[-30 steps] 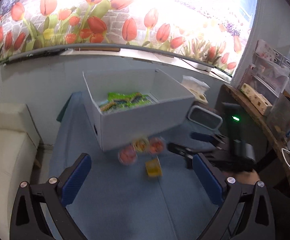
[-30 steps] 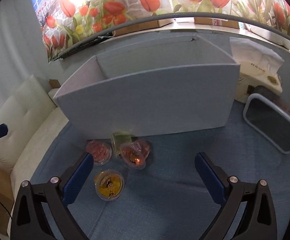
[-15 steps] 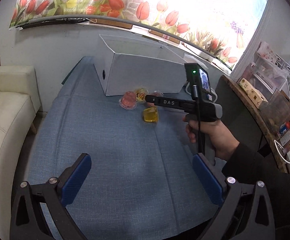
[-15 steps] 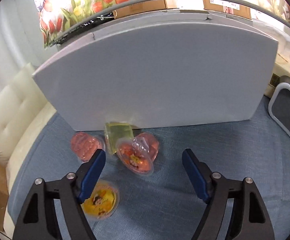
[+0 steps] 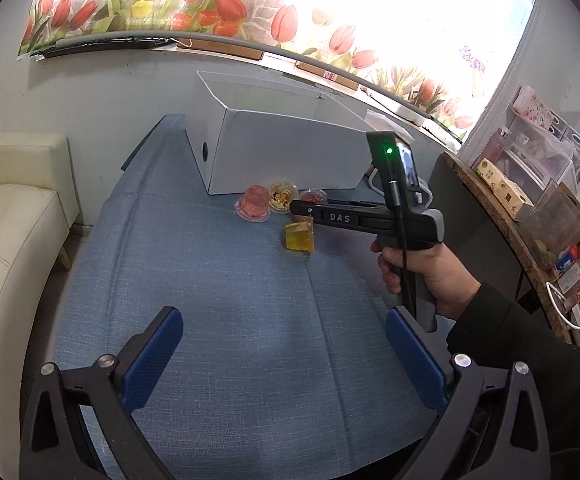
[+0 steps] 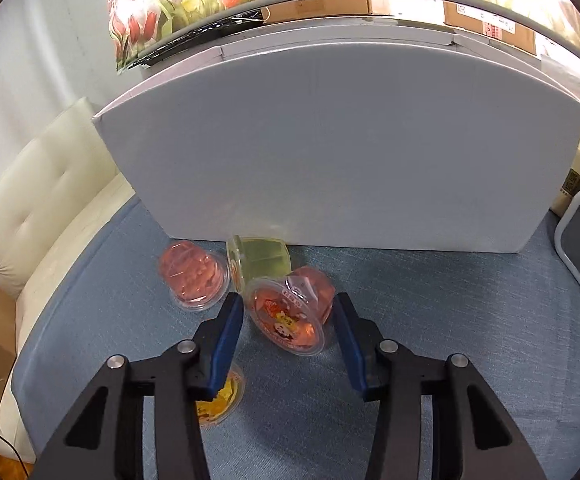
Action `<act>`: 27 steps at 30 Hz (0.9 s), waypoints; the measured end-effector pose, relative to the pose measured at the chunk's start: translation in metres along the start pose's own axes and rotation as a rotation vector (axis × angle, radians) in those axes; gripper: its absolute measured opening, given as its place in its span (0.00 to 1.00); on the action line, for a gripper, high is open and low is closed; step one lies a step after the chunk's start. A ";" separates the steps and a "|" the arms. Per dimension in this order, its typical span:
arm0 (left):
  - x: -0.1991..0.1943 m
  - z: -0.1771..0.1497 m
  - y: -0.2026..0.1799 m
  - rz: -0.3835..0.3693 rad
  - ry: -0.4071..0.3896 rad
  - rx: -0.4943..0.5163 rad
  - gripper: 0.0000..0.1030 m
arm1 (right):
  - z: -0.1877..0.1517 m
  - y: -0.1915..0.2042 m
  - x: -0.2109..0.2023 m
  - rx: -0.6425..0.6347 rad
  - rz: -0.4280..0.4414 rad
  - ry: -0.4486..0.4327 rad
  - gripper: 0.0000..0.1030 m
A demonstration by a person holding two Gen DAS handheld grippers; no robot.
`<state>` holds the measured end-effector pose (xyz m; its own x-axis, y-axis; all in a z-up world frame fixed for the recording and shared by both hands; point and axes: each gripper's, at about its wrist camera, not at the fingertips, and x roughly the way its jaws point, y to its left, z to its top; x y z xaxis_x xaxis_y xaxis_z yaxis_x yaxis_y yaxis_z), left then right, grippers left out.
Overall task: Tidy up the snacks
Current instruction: 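Grasp a pink jelly cup with the right tool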
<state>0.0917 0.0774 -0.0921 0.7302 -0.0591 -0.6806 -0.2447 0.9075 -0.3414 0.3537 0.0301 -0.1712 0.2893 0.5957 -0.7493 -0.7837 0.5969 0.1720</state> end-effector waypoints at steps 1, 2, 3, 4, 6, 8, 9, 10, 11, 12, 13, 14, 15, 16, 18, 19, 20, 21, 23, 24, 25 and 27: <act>0.000 0.000 0.000 -0.005 0.000 -0.001 1.00 | 0.001 0.004 0.001 -0.002 -0.002 -0.003 0.49; 0.001 0.000 0.000 -0.006 0.001 0.001 1.00 | 0.000 0.006 -0.002 -0.003 -0.002 -0.009 0.49; 0.002 0.000 0.000 -0.003 0.001 0.005 1.00 | -0.002 0.007 -0.006 -0.007 0.000 -0.014 0.49; 0.003 0.000 0.001 0.001 0.004 0.007 1.00 | -0.004 0.007 -0.008 -0.014 0.004 -0.014 0.49; 0.007 0.000 0.002 -0.001 0.016 -0.006 1.00 | -0.009 0.009 -0.010 -0.041 -0.025 -0.002 0.49; 0.010 0.000 0.003 -0.007 0.022 -0.018 1.00 | -0.011 0.010 -0.013 -0.064 -0.035 -0.002 0.48; 0.010 0.000 0.002 -0.011 0.020 -0.016 1.00 | -0.012 0.009 -0.014 -0.059 -0.026 0.000 0.47; 0.010 -0.001 0.001 -0.014 0.021 -0.013 1.00 | -0.014 0.008 -0.014 -0.053 -0.024 0.002 0.47; 0.011 -0.001 0.000 -0.015 0.024 -0.010 1.00 | -0.016 0.007 -0.014 -0.050 -0.028 0.012 0.47; 0.011 -0.001 0.000 -0.014 0.026 -0.007 1.00 | -0.017 0.006 -0.012 -0.049 -0.038 0.019 0.47; 0.012 -0.001 -0.001 -0.012 0.029 -0.004 1.00 | -0.017 0.006 -0.012 -0.052 -0.041 0.017 0.47; 0.012 -0.001 -0.001 -0.012 0.033 -0.003 1.00 | -0.019 0.006 -0.013 -0.058 -0.040 0.016 0.47; 0.012 -0.001 -0.002 -0.013 0.033 -0.001 1.00 | -0.019 0.006 -0.012 -0.065 -0.040 0.020 0.47; 0.012 0.000 -0.002 -0.013 0.032 0.001 1.00 | -0.021 0.006 -0.011 -0.068 -0.039 0.023 0.48; 0.012 0.000 -0.002 -0.014 0.033 0.003 1.00 | -0.024 0.004 -0.007 -0.082 -0.051 0.046 0.50; 0.013 0.002 -0.002 -0.015 0.036 0.004 1.00 | -0.027 0.004 -0.008 -0.098 -0.054 0.034 0.50; 0.013 0.002 -0.002 -0.014 0.035 0.005 1.00 | -0.031 0.007 -0.008 -0.103 -0.059 0.033 0.50; 0.013 0.002 -0.001 -0.013 0.034 0.006 1.00 | -0.030 0.007 -0.007 -0.099 -0.058 0.027 0.50; 0.015 0.003 -0.002 -0.011 0.038 0.006 1.00 | -0.029 0.011 -0.003 -0.114 -0.073 0.012 0.50; 0.016 0.004 -0.002 -0.005 0.038 0.007 1.00 | -0.029 0.013 -0.001 -0.129 -0.086 0.007 0.51; 0.016 0.004 -0.004 -0.004 0.038 0.009 1.00 | -0.029 0.014 0.000 -0.136 -0.092 0.003 0.46; 0.016 0.005 -0.004 -0.006 0.037 0.013 1.00 | -0.027 0.016 0.003 -0.145 -0.085 0.005 0.45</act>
<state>0.1077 0.0749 -0.0985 0.7075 -0.0798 -0.7022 -0.2316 0.9125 -0.3371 0.3270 0.0264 -0.1878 0.3556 0.5430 -0.7607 -0.8274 0.5615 0.0140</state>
